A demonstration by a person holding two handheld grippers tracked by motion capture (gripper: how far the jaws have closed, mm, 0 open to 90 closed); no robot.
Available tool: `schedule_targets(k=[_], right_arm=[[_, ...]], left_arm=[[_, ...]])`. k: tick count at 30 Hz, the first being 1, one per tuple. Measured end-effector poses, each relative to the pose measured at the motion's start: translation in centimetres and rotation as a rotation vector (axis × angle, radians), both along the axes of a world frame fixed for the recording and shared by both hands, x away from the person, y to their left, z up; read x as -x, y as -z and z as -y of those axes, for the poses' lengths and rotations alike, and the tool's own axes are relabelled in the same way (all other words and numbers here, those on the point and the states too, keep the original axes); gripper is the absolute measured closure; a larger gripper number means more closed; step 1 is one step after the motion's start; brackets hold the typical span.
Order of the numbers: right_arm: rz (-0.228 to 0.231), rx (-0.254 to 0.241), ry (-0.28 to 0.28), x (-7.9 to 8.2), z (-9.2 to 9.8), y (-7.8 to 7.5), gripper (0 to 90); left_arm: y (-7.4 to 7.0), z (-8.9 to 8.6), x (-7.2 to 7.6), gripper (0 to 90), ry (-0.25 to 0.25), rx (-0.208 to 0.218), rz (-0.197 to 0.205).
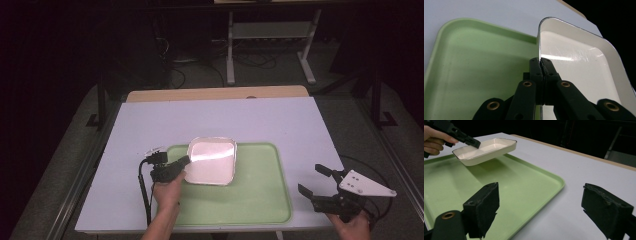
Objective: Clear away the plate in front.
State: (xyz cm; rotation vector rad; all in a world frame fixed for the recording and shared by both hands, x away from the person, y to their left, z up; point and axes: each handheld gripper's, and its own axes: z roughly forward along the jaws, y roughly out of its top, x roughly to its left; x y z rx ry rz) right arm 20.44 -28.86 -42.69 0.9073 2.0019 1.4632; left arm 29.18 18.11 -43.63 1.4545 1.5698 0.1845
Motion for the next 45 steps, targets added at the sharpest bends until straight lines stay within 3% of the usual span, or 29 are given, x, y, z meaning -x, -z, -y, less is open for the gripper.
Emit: schedule_targets(k=[15,34,45], right_arm=[[0.002,0.004,0.001,0.2,0.1,0.0,13.9],[0.008,0.017,-0.013,0.4,-0.4,-0.2,13.9],[0.009,0.024,-0.02,0.4,-0.8,-0.3,13.9]], left_arm=[[0.7,1.2,0.6,88.5,-0.001,-0.012,-0.02],[2.1,2.2,2.2,87.8,-0.028,-0.101,-0.09],[2.4,2.5,3.8,86.3,-0.085,-0.072,-0.088]])
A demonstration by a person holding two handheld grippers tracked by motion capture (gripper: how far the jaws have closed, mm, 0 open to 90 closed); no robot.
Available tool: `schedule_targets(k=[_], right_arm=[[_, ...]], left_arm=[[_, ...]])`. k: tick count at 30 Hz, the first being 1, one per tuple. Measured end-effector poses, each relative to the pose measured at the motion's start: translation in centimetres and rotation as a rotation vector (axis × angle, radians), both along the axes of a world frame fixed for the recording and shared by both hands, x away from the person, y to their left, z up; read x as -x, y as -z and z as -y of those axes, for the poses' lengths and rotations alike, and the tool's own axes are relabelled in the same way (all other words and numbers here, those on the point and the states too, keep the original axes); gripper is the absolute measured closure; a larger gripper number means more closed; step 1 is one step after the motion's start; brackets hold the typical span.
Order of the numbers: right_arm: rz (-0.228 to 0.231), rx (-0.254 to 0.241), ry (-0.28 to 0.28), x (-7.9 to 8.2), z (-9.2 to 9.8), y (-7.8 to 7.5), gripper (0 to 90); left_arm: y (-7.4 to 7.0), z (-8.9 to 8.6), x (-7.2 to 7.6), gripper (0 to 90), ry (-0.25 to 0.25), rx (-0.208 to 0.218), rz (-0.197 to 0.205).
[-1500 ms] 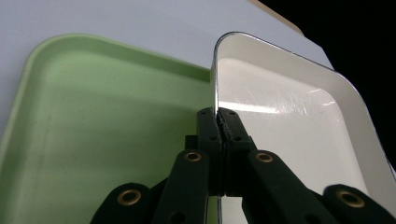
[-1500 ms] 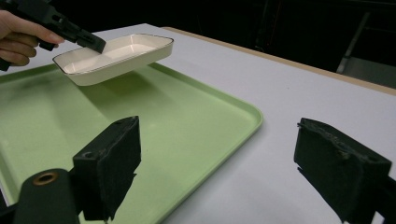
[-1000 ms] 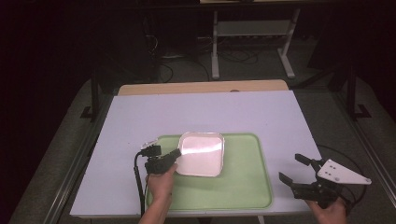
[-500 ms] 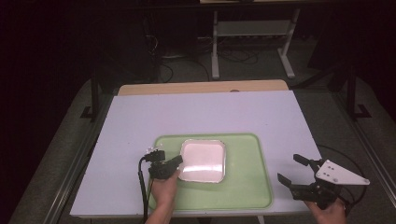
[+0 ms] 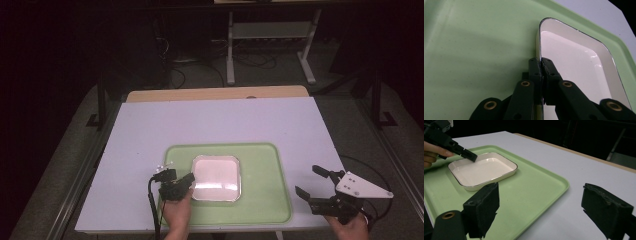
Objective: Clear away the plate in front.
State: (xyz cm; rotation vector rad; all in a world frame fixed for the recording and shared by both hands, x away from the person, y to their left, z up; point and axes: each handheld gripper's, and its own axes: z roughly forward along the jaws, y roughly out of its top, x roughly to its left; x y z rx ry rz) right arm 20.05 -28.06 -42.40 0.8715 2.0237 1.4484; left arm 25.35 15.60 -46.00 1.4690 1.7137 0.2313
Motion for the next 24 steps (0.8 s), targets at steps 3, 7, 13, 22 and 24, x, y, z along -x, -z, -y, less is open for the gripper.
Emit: schedule_targets(k=[3,7,13,22,24], right_arm=[[0.0,0.0,0.0,-0.03,0.01,0.01,13.9],[0.0,0.002,-0.002,-0.06,-0.01,0.01,13.9],[-0.001,0.003,-0.005,-0.11,-0.1,0.0,13.9],[-0.001,0.002,-0.004,-0.11,0.01,0.01,13.9],[-0.001,0.003,-0.002,-0.08,0.06,0.01,13.9]], left_arm=[[0.02,0.12,0.26,86.2,-0.006,0.001,0.004],[0.04,0.19,0.44,86.1,-0.008,0.003,0.005],[0.07,0.33,0.61,85.8,-0.007,0.008,0.01],[-0.45,0.25,0.91,75.9,0.015,-0.051,0.071],[-0.54,0.08,0.95,74.9,0.019,-0.057,0.083]])
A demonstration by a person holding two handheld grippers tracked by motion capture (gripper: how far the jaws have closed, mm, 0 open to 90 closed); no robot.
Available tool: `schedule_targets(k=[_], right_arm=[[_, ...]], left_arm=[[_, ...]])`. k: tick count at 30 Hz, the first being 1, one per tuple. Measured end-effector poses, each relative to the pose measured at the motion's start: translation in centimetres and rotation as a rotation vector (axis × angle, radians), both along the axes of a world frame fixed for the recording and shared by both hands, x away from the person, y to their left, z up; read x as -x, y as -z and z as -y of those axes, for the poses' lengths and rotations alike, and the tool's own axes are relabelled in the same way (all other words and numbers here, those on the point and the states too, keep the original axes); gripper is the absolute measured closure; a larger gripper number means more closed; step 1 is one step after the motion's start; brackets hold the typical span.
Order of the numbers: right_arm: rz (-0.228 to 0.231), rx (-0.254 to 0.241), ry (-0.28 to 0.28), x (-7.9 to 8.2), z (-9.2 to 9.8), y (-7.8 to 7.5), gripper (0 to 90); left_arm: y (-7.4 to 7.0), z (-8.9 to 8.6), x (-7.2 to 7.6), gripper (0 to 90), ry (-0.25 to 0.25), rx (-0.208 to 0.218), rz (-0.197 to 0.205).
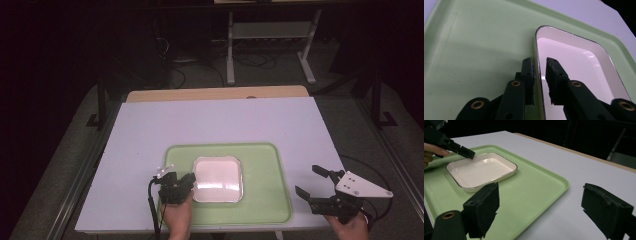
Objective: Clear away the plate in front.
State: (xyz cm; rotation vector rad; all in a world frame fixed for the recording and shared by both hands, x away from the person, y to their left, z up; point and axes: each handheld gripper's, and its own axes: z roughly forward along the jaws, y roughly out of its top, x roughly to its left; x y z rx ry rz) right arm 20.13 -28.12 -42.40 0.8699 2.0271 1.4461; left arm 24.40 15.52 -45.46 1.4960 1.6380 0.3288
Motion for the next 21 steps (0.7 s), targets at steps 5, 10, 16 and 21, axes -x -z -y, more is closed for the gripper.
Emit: schedule_targets(k=[5,10,16,21], right_arm=[[-0.001,-0.003,0.006,0.0,0.1,0.0,13.9],[-0.006,-0.003,0.007,-0.1,0.0,0.1,13.9],[-0.005,0.0,0.01,0.0,-0.1,0.1,13.9],[-0.006,0.002,0.01,0.0,-0.1,0.1,13.9]], left_arm=[[-0.5,-0.8,0.0,71.4,0.019,-0.006,0.026],[-1.2,-1.5,0.1,67.5,0.063,-0.024,0.057],[-1.8,-2.2,0.5,60.9,0.133,-0.062,0.106],[-2.2,-2.7,0.9,56.1,0.196,-0.116,0.137]])
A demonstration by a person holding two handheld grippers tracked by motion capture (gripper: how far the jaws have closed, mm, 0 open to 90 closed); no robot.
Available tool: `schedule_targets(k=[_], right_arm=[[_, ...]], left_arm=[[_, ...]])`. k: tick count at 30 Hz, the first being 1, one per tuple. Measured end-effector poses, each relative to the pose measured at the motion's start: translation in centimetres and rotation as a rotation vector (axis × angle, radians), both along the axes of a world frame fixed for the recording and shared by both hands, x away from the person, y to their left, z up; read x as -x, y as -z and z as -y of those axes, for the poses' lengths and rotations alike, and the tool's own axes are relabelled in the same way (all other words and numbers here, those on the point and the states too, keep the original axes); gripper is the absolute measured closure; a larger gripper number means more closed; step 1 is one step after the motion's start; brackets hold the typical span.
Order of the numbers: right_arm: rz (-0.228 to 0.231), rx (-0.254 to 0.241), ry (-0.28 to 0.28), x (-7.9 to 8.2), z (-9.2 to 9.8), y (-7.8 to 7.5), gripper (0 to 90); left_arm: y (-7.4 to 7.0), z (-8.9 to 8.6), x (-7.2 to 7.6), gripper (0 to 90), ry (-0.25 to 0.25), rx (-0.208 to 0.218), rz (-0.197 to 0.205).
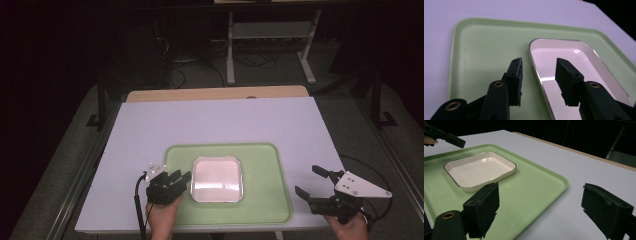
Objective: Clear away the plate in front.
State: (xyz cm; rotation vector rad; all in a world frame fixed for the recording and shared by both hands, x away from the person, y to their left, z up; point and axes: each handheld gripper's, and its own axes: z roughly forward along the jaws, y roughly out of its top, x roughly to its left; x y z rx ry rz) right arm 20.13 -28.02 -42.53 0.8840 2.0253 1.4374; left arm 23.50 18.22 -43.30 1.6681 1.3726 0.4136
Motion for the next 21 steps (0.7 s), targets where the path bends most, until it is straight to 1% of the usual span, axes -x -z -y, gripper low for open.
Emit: schedule_targets(k=[2,4,8,10,15,16,17,18,19,20,21], right_arm=[[-0.001,0.002,0.001,0.0,0.0,0.0,13.8],[-0.002,0.003,0.002,0.0,0.1,0.0,13.8],[0.0,0.003,0.008,0.0,0.3,0.0,13.8],[-0.001,0.003,0.011,0.0,0.3,0.0,13.8],[-0.007,0.009,0.011,0.0,0.2,0.1,13.8],[-0.007,0.011,0.012,0.1,0.2,0.1,13.8],[-0.004,0.012,0.012,0.1,0.2,0.1,13.8],[-0.004,0.012,0.013,0.1,0.2,0.1,13.8],[-0.004,0.013,0.013,0.1,0.2,0.1,13.8],[-0.002,0.015,0.013,0.1,0.2,0.1,13.8],[-0.007,0.016,0.015,0.1,0.2,0.1,13.8]], left_arm=[[-0.2,-0.3,0.1,54.2,0.018,-0.014,0.012],[-0.4,-0.5,0.3,52.9,0.035,-0.038,0.039],[-0.7,-1.1,0.7,49.4,0.071,-0.056,0.077],[-0.7,-1.5,1.0,48.3,0.085,-0.052,0.095],[-0.7,-2.6,1.8,44.5,0.11,-0.08,0.125],[-0.7,-2.6,1.8,44.1,0.11,-0.08,0.125],[-0.7,-3.0,2.2,43.5,0.117,-0.094,0.142],[-0.7,-3.3,2.4,42.8,0.12,-0.103,0.147],[-0.7,-3.5,2.5,41.4,0.129,-0.106,0.158],[-0.7,-3.5,2.5,40.6,0.129,-0.106,0.158],[-0.8,-3.8,2.7,40.4,0.134,-0.113,0.17]])
